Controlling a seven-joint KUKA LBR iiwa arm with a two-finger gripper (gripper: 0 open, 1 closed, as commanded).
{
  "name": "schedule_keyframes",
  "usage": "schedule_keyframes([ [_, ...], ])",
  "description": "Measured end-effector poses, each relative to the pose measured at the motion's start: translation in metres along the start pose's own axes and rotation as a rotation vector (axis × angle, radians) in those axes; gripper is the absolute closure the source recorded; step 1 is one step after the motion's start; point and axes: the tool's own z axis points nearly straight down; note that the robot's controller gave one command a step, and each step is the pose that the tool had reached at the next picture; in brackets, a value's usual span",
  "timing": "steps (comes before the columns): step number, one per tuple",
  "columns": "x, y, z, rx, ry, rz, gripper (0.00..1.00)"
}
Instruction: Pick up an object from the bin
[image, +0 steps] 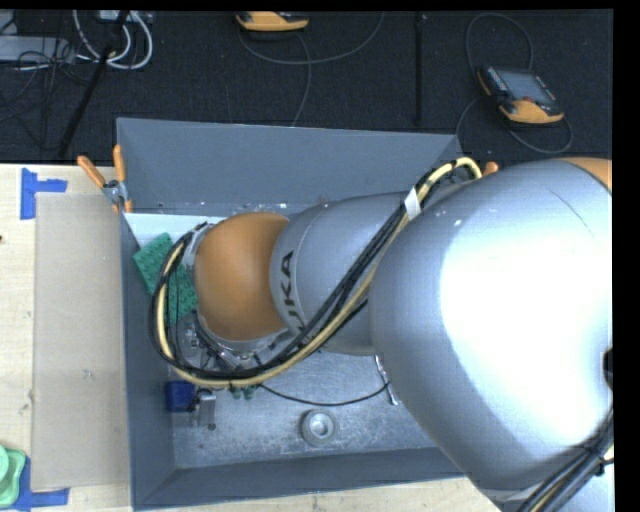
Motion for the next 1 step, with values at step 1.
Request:
schedule_keyframes([
  [1,0.0336,0.0014,0.0006,0.001,0.004,-0.237,0.00],
])
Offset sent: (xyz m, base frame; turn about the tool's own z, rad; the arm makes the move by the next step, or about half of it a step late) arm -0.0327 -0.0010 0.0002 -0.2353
